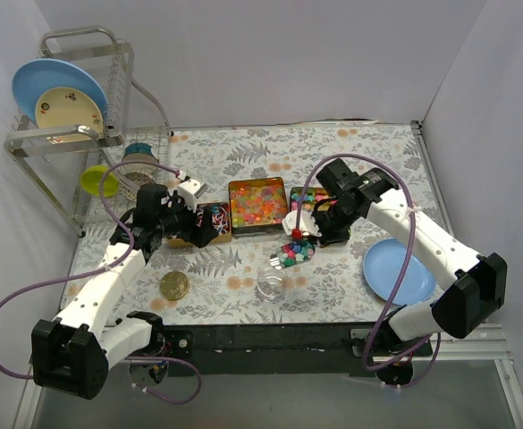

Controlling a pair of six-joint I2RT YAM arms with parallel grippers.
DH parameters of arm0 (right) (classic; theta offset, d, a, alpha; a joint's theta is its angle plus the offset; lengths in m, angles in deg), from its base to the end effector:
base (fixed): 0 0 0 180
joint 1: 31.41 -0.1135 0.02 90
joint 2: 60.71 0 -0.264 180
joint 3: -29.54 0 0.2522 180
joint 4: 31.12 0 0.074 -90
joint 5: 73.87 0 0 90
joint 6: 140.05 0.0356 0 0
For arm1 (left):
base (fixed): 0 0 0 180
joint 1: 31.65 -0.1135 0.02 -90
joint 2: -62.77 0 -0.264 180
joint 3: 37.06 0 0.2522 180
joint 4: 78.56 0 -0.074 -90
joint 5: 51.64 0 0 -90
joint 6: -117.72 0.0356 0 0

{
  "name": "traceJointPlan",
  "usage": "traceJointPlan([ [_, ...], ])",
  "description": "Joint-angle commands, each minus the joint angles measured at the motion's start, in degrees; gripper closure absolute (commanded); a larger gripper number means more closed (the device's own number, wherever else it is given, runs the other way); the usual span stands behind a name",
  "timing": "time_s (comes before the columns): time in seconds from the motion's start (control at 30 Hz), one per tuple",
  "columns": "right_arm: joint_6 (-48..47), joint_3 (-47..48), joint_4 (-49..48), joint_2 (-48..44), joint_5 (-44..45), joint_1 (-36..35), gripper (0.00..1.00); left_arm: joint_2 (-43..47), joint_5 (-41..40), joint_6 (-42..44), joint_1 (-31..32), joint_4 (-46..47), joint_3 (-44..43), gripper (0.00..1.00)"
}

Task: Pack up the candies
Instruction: Place the fake candies in the packing bottle.

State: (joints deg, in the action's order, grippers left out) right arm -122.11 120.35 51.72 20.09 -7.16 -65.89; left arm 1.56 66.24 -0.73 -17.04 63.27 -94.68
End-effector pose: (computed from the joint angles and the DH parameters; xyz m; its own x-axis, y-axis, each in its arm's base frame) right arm 0.2044 0.1575 0.3160 0.3437 -0.8241 -0.4503 -0.9391 -0.3017 -0.1645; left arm 0.2118 -0.0724 0.2588 -0.8337 -0.2179 -0.5075 0.1858 0.7547 -0.6292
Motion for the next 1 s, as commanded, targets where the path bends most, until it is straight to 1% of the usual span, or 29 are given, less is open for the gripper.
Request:
traceJointPlan([
  [0.0,0.59,-0.24,1.85,0.42,7.01,-5.32,0.99,3.9,0.77,-0.82,-1.95,1.11,1.67,0.28],
  [0.27,4.46,-1.56,0.71,2.43,17.39,-13.67,0.99,6.45,3.59,-3.46,-3.01,3.04,3.07,0.28],
  [0.3,4.72,-1.56,0.71,2.7,20.01,-14.21,0.99,6.45,3.59,-3.54,-3.1,3.13,3.07,0.27],
  [0.43,7.36,0.28,1.14,4.54,25.03,-16.58,0.99,6.63,3.06,-3.72,-3.71,4.36,2.81,0.27],
  [0.57,9.12,1.25,2.29,6.04,28.38,-19.13,0.99,6.63,3.49,-3.81,-3.89,5.77,2.64,0.27],
  [0.7,10.09,1.43,3.08,6.31,31.45,-21.24,0.99,4.7,5.69,-3.63,-3.98,6.91,2.11,0.27],
  [0.8,10.79,2.48,3.34,6.13,32.69,-22.56,0.99,1.54,7.01,-4.25,-3.89,8.14,0.79,0.27],
  [0.9,12.02,4.41,3.96,6.22,32.78,-23.35,0.99,-1.71,6.4,-4.77,-3.89,9.55,-0.18,0.3],
  [0.97,13.34,5.82,4.13,6.22,32.26,-23.53,0.99,-3.99,4.92,-4.95,-3.8,10.42,-0.53,0.34],
])
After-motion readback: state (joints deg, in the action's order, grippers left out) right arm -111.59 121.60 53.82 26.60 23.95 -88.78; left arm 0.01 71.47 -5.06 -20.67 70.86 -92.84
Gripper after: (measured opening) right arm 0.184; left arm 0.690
